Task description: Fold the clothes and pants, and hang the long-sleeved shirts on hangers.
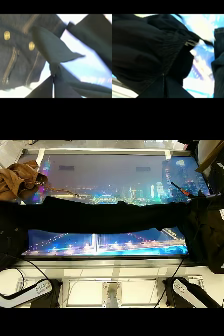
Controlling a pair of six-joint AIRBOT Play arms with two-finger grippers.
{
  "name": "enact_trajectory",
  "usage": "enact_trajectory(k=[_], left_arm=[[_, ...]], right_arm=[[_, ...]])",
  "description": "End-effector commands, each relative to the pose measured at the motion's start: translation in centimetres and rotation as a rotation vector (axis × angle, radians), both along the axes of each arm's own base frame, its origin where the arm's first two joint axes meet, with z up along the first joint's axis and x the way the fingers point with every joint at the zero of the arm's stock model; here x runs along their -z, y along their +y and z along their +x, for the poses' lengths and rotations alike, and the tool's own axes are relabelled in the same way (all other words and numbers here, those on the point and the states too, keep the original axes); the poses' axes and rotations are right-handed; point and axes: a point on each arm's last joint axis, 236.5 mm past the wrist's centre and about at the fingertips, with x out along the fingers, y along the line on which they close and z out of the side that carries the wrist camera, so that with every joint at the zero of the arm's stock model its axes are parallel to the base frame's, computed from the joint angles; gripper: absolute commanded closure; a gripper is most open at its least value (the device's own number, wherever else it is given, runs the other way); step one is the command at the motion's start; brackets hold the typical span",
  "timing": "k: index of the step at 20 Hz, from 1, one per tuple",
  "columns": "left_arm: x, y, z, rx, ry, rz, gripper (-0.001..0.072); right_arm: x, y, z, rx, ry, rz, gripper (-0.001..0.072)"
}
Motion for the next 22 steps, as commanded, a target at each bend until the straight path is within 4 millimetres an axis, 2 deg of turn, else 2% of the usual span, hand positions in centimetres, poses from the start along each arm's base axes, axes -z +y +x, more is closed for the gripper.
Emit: enact_trajectory(k=[1, 3, 4, 6, 7, 9, 11, 12, 14, 15, 16, 17, 18, 20, 21, 22], left_arm=[[5.1, -0.4, -5.5, -0.017, 0.219, -0.012, 0.0701], [9.6, -0.5, -8.1, -0.018, 0.339, -0.022, 0.0701], [12.0, -0.8, -8.9, -0.008, 0.376, -0.035, 0.0701], [15.6, -1.3, -9.6, 0.007, 0.412, -0.053, 0.0701], [16.8, -1.4, -9.8, 0.000, 0.412, -0.055, 0.0701], [17.5, -1.2, -9.4, 0.008, 0.392, -0.044, 0.0701], [17.4, -0.7, -8.5, 0.013, 0.355, -0.024, 0.0701], [17.4, -0.5, -8.0, 0.016, 0.337, -0.015, 0.0701], [16.6, -0.2, -7.0, 0.012, 0.294, -0.001, 0.0701], [15.7, -0.1, -5.9, 0.012, 0.250, -0.001, 0.0690], [14.0, 0.0, -4.1, 0.012, 0.176, 0.004, 0.0590], [12.0, 0.0, -1.8, 0.015, 0.076, 0.006, 0.0303], [9.1, -0.1, 1.3, 0.021, -0.064, 0.005, -0.0013], [3.3, -0.8, 7.0, 0.033, -0.352, -0.013, -0.0005], [2.0, -1.3, 8.9, 0.039, -0.425, -0.041, -0.0005], [2.2, -2.0, 10.2, 0.050, -0.429, -0.079, -0.0005]], right_arm=[[2.1, -0.6, -2.3, 0.017, 0.085, -0.011, 0.0687], [6.8, -1.0, -4.6, 0.029, 0.222, -0.018, 0.0687], [9.5, -1.3, -6.3, 0.035, 0.307, -0.027, 0.0687], [14.6, -0.8, -10.5, 0.046, 0.487, -0.007, 0.0687], [16.4, -0.3, -12.7, 0.036, 0.571, 0.005, 0.0687], [19.1, -0.5, -16.5, 0.058, 0.710, -0.018, 0.0687], [19.8, -1.6, -18.0, 0.109, 0.770, -0.070, 0.0687], [19.6, -1.9, -17.7, 0.138, 0.768, -0.080, 0.0687], [18.4, -2.2, -15.9, 0.190, 0.716, -0.075, 0.0667], [17.1, -2.4, -14.2, 0.216, 0.664, -0.066, 0.0545], [15.5, -2.5, -12.3, 0.234, 0.599, -0.054, 0.0399], [13.5, -2.5, -10.0, 0.240, 0.512, -0.041, 0.0336], [11.4, -2.8, -7.7, 0.248, 0.418, -0.037, 0.0337], [7.0, -4.1, -2.4, 0.291, 0.180, -0.057, 0.0336], [5.1, -4.8, 0.3, 0.323, 0.055, -0.059, 0.0336], [3.9, -5.3, 2.0, 0.345, -0.025, -0.062, 0.0337]])
